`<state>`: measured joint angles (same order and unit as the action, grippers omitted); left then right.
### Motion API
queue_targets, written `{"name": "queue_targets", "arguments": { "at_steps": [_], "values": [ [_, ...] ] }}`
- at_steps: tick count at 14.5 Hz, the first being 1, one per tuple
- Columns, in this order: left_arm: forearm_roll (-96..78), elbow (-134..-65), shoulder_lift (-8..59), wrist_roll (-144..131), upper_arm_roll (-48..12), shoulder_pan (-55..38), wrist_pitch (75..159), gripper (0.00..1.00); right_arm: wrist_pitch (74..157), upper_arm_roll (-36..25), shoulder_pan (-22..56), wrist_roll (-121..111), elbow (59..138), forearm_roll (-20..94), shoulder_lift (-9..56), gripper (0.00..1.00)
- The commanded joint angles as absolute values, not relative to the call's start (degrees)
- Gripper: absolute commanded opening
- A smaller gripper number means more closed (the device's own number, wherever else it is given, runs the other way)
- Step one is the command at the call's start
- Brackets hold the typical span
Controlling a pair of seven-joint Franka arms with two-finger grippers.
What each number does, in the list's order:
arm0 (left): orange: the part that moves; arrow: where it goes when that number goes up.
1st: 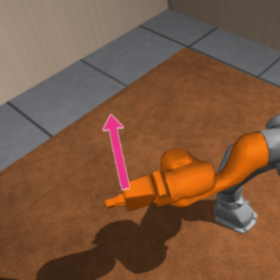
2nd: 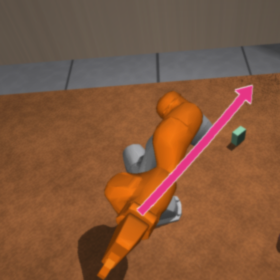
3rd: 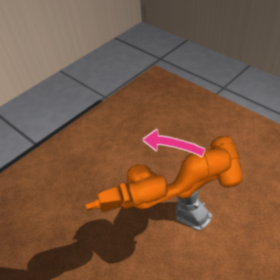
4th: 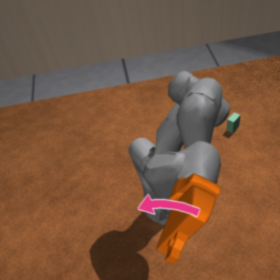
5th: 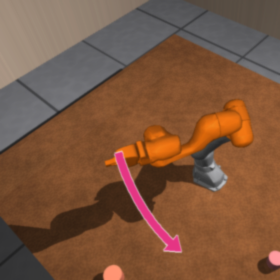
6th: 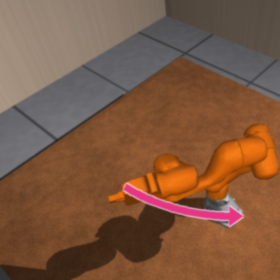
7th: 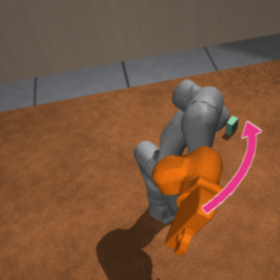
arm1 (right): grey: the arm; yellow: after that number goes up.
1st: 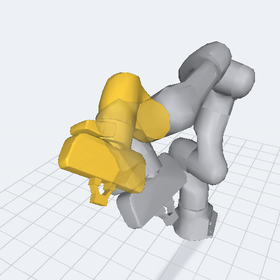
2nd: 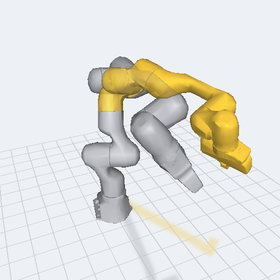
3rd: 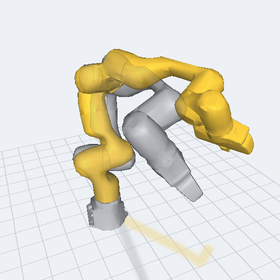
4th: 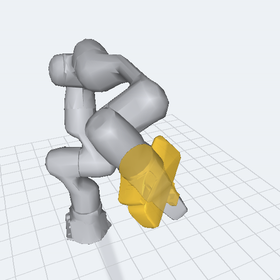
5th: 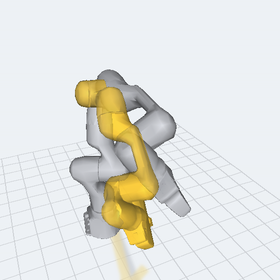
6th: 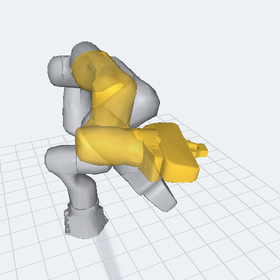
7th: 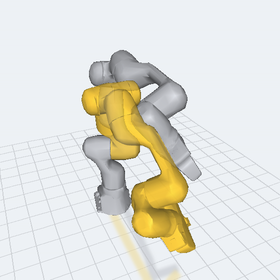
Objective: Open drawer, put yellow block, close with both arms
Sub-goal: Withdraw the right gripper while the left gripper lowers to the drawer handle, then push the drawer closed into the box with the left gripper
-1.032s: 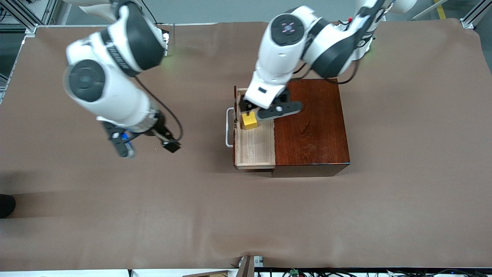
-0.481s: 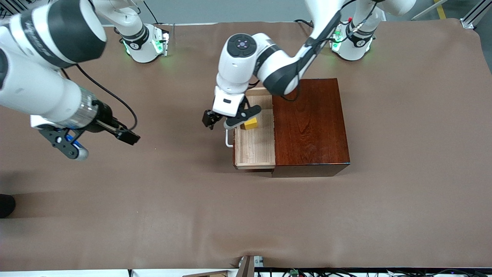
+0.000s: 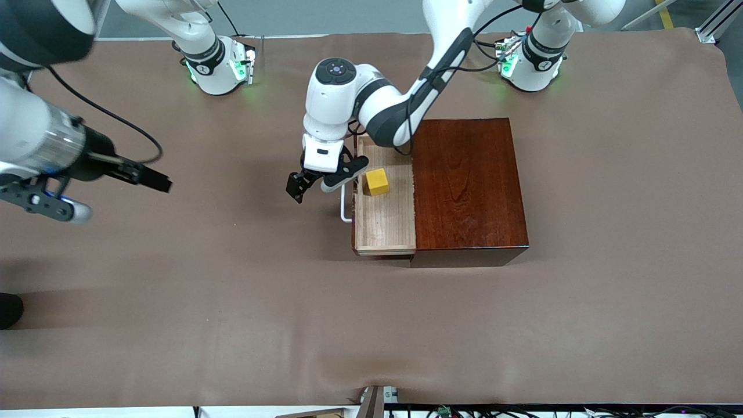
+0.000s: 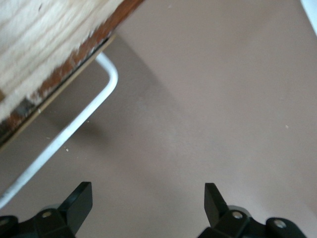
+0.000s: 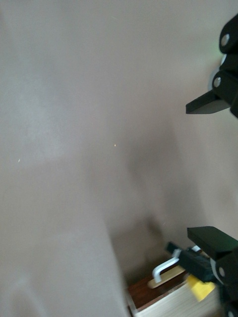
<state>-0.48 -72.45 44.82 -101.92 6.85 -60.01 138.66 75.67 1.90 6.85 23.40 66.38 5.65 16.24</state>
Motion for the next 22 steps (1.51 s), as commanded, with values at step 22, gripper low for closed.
{"name": "queue_targets", "arguments": {
  "at_steps": [22],
  "values": [
    [3.87, -70.66, 46.41, -110.48, 13.71, -64.51, 124.55, 1.0, 79.19, 3.78, -2.9, -5.98, 87.19, 3.17, -3.25, 1.0]
  ]
}}
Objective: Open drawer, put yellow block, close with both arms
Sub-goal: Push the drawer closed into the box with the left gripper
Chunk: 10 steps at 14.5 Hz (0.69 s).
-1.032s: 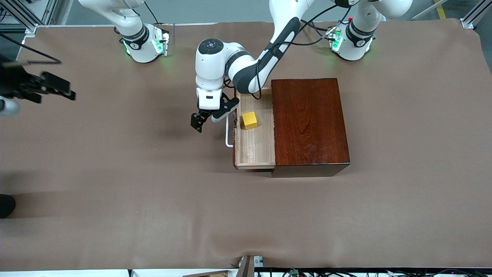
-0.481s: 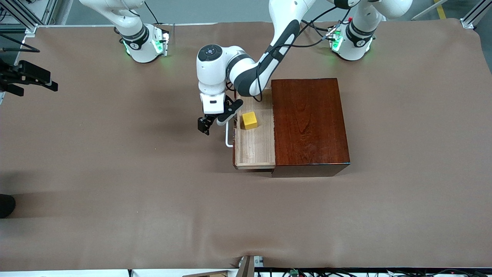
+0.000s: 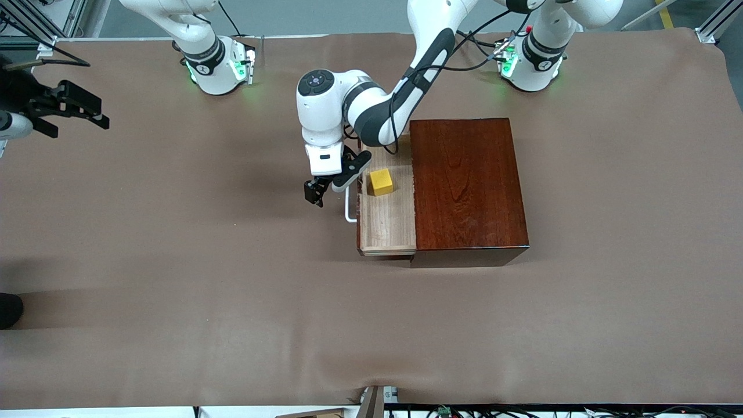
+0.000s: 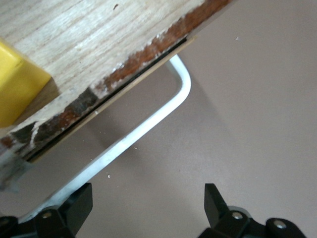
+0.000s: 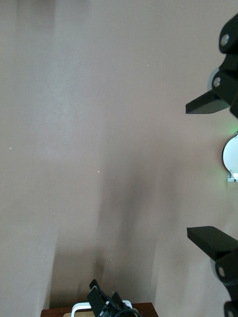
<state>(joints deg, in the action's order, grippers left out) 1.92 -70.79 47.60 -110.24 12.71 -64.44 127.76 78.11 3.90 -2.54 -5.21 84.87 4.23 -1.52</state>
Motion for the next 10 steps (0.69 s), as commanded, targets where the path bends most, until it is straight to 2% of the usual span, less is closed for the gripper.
{"name": "queue_targets", "arguments": {
  "at_steps": [1, 10],
  "values": [
    [3.87, -70.66, 46.15, -110.48, 13.71, -64.42, 123.5, 1.0, 79.36, 3.69, -2.99, -6.24, 87.1, 3.08, -3.16, 1.0],
    [3.69, -71.28, 44.65, -110.65, 14.06, -63.02, 115.67, 1.0, 80.24, 3.87, -2.55, -8.61, 86.57, -0.09, -2.99, 1.0]
  ]
}}
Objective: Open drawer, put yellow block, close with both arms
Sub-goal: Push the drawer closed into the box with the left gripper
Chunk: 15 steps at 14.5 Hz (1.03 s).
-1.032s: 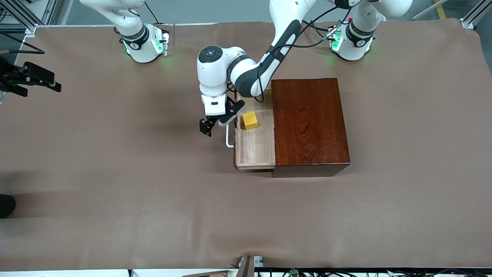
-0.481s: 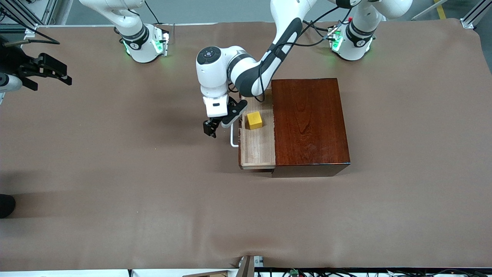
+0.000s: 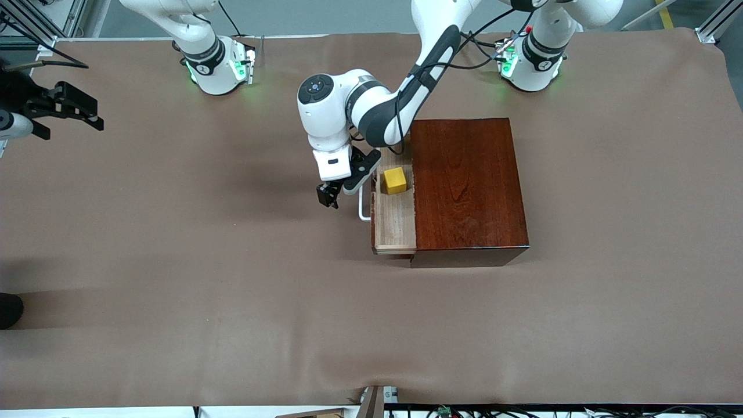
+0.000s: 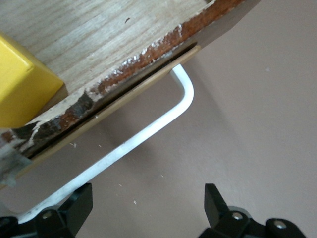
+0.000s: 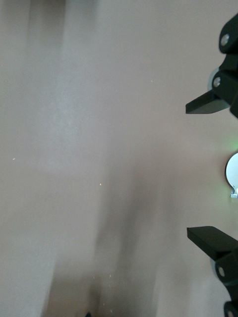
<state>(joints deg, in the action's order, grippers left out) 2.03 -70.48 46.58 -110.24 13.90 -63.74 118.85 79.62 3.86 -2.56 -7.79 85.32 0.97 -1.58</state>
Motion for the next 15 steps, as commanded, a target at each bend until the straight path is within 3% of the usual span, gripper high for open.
{"name": "queue_targets", "arguments": {
  "at_steps": [1, 15],
  "values": [
    [3.52, -71.28, 44.65, -110.65, 14.06, -62.93, 115.49, 1.0, 80.24, 3.87, -2.55, -8.61, 86.57, -0.09, -2.99, 1.0],
    [3.6, -71.63, 43.59, -111.53, 14.33, -61.0, 103.01, 1.0, 79.81, 3.96, -2.46, -8.53, 86.57, 0.0, -2.99, 1.0]
  ]
}}
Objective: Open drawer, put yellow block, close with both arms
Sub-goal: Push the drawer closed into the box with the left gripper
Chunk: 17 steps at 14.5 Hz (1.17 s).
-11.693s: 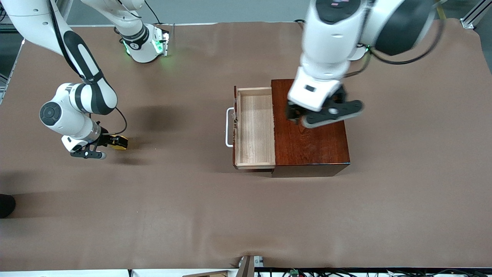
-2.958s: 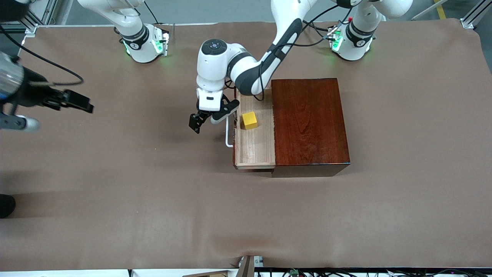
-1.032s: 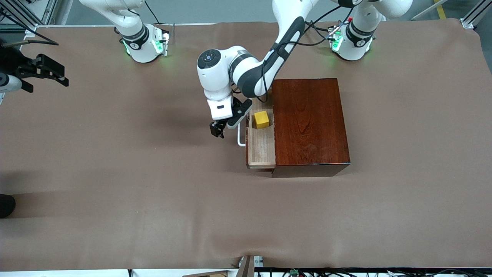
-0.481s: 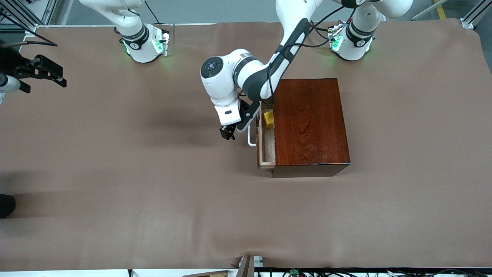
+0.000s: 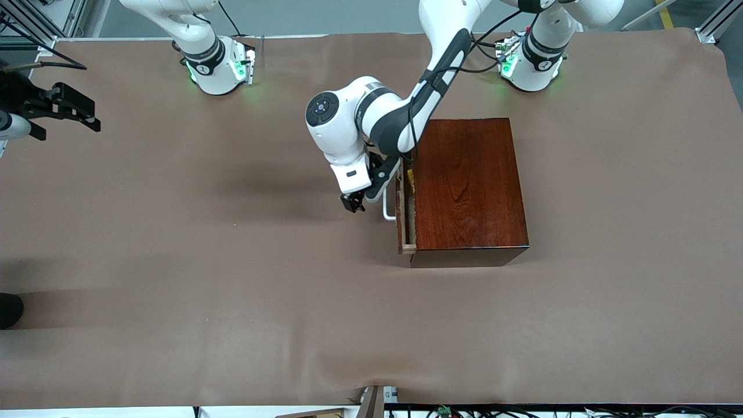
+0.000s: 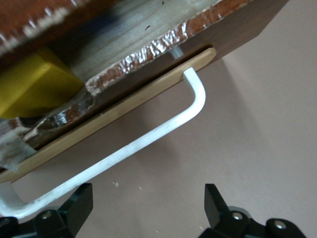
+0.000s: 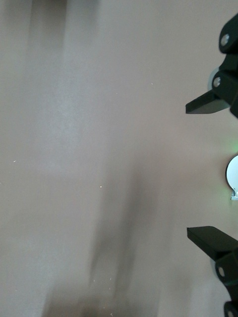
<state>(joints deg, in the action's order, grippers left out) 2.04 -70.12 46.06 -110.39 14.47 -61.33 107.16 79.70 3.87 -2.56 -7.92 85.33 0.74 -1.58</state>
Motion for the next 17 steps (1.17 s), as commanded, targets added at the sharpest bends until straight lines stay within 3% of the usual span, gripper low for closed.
{"name": "queue_targets", "arguments": {
  "at_steps": [1, 12, 17],
  "values": [
    [3.6, -71.63, 43.42, -111.62, 14.33, -61.0, 102.66, 1.0, 79.72, 3.96, -2.46, -8.53, 86.57, 0.0, -2.99, 1.0],
    [3.96, -71.81, 43.59, -112.68, 14.41, -59.33, 99.76, 1.0, 79.54, 3.96, -2.46, -8.44, 86.66, 0.0, -2.99, 1.0],
    [4.04, -71.1, 43.42, -109.71, 14.94, -58.89, 104.49, 1.0, 79.45, 3.96, -2.46, -8.44, 86.66, 0.09, -2.99, 1.0]
  ]
}}
